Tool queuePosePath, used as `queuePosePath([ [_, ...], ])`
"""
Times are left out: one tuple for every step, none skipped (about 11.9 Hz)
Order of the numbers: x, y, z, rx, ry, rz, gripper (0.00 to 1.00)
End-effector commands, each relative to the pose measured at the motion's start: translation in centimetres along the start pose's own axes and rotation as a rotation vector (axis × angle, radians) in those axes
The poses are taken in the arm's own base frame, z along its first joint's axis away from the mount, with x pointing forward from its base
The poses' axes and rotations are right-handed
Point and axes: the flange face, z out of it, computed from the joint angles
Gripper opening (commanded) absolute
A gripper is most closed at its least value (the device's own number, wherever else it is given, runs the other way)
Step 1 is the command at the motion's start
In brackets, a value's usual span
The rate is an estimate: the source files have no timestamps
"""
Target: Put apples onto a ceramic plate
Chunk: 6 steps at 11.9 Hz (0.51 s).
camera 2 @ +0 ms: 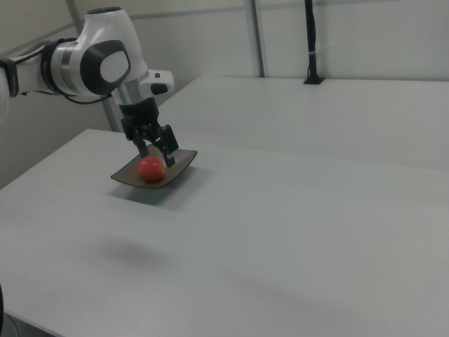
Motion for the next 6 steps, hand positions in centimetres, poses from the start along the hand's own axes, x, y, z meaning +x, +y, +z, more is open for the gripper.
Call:
queuePosePath([
  [-0.92, 0.04, -0.32, 0.015, 0.016, -0.019, 1.0],
  [-0.94, 0.06, -0.36, 0.013, 0.014, -0.017, 1.0],
  [-1.05, 0.19, -0.68, 0.011, 0.017, -0.016, 1.0],
  [-0.99, 0.44, -0.68, 0.011, 0.017, -0.015, 1.0],
  [-1.06, 0.32, -0.54, 0.006, 0.015, -0.019, 1.0],
  [-1.05, 0.32, -0.43, 0.004, 0.012, -0.029, 1.0],
])
